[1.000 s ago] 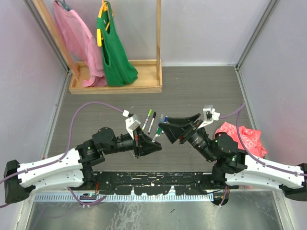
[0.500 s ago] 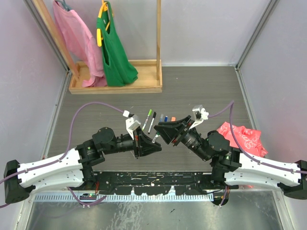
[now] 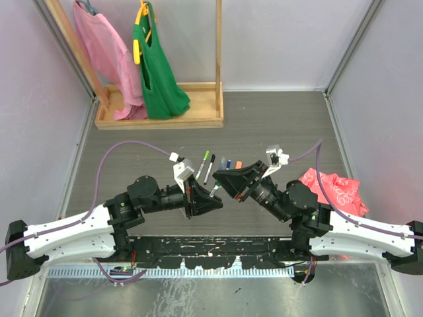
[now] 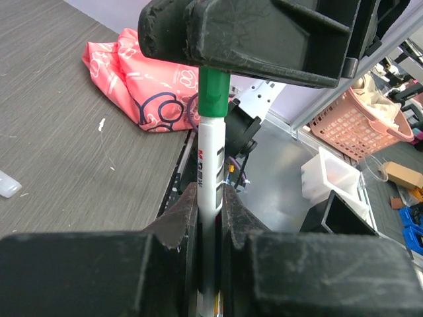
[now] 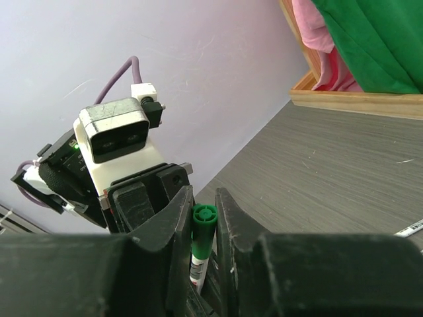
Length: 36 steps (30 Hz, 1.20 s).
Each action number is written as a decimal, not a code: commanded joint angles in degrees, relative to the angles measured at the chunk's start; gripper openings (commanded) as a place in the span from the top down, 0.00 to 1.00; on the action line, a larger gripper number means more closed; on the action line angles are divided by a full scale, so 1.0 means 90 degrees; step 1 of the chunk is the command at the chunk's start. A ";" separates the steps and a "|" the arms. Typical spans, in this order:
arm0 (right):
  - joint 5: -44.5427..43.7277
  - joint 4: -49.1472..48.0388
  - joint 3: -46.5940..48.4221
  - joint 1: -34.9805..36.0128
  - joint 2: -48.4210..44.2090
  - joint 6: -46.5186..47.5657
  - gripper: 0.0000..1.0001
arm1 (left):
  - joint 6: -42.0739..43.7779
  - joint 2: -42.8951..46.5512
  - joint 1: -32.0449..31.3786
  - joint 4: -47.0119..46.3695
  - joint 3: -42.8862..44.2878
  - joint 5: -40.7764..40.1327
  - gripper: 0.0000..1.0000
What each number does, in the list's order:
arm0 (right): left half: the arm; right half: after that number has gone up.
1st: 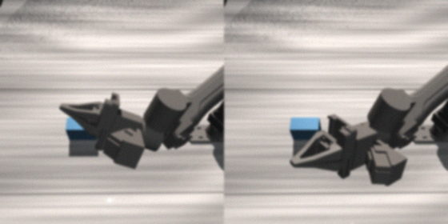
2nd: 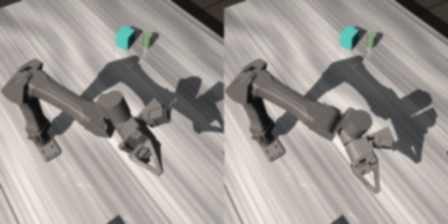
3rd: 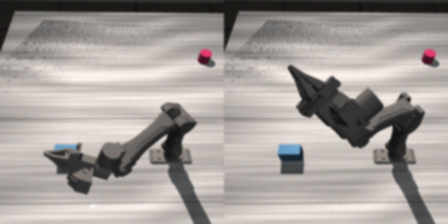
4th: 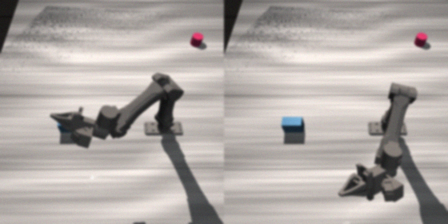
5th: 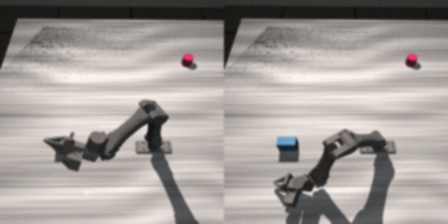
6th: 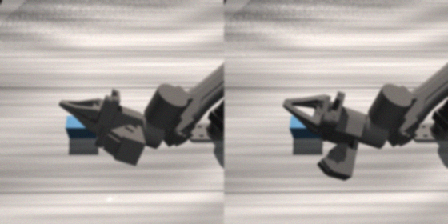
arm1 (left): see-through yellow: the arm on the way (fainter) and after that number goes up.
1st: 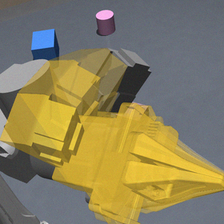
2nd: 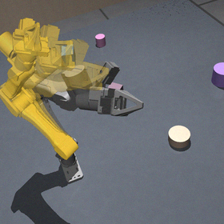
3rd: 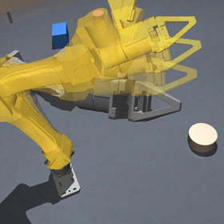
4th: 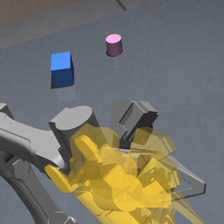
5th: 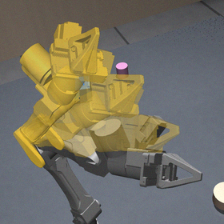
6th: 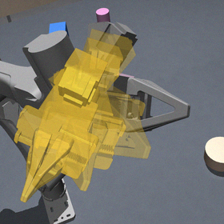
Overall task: Insert the pens into the pen caps
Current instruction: Press the pen cap onto the pen.
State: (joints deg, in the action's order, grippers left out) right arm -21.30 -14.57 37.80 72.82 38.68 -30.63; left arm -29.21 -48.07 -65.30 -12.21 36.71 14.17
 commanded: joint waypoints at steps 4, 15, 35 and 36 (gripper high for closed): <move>0.0454 -0.0070 -0.0084 0.0024 0.0288 -0.0082 1.00 | -0.0001 0.0136 -0.0001 -0.0345 0.0642 -0.0657 1.00; 0.0686 -0.0047 -0.0623 0.0390 0.0800 -0.0498 1.00 | 0.0422 -0.0051 0.0000 -0.0204 0.1516 -0.1228 1.00; -0.0533 -0.0433 -0.1280 0.1890 0.1541 -0.0828 1.00 | 0.0700 0.0029 0.0009 -0.0233 0.1951 -0.1542 1.00; -0.0536 -0.0435 -0.1266 0.1890 0.1558 -0.0808 1.00 | 0.0697 0.0054 0.0004 -0.0235 0.1926 -0.1569 1.00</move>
State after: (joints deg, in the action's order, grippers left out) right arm -41.78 -35.73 29.93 84.07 47.70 -34.96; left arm -24.53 -49.36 -66.70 10.20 47.05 8.60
